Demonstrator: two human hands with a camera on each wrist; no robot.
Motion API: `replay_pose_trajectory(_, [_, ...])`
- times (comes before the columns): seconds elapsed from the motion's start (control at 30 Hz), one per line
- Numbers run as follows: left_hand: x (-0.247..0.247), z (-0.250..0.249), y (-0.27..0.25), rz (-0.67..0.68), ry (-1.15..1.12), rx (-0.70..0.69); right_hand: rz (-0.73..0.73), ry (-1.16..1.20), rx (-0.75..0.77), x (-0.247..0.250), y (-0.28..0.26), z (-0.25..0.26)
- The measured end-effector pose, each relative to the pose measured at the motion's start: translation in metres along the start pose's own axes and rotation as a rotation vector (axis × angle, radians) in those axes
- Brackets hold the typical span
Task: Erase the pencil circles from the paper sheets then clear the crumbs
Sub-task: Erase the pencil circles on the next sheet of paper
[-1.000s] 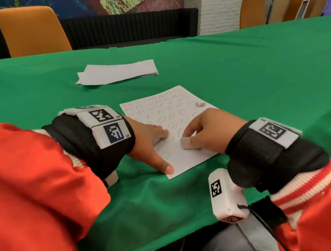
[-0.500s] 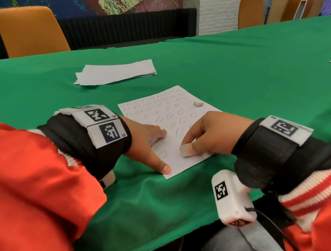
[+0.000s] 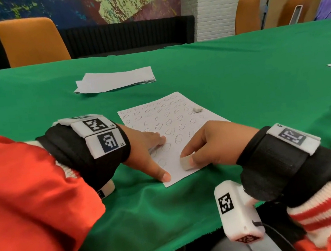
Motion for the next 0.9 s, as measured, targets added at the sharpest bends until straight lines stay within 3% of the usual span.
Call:
replay_pose_trajectory(0.2, [0.0009,-0.0016,-0.0015,-0.003,0.006,0.001,-0.075,0.042,-0.050,0.0040,0.0029,-0.0029])
replay_pose_trajectory(0.33, [0.0005,-0.0015,-0.0013,0.000,0.005,0.000,0.002,0.004,-0.028,0.0030,-0.0013,0.0012])
replay_pose_trajectory(0.5, [0.0010,-0.0014,-0.0004,0.002,0.006,0.004,-0.128,0.061,-0.093,0.0096,0.0024,-0.0064])
replay_pose_trajectory(0.67, [0.0006,0.0004,-0.0004,0.003,0.003,0.000,0.005,0.036,-0.036,0.0012,-0.0012,0.0007])
replay_pose_trajectory(0.83, [0.0017,-0.0019,-0.0039,0.011,0.017,0.015,-0.105,0.110,-0.073,0.0076,0.0024,-0.0065])
replay_pose_trajectory(0.9, [0.0023,-0.0028,-0.0049,0.011,0.017,0.016,-0.072,0.110,-0.043,0.0058,0.0006,-0.0047])
Point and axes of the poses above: each hand's wrist, its own y-axis towards the middle knuckle, its own x-axis out of the back of the hand, z = x × y, the point moved 1 cm from there along y, towards the middle knuckle
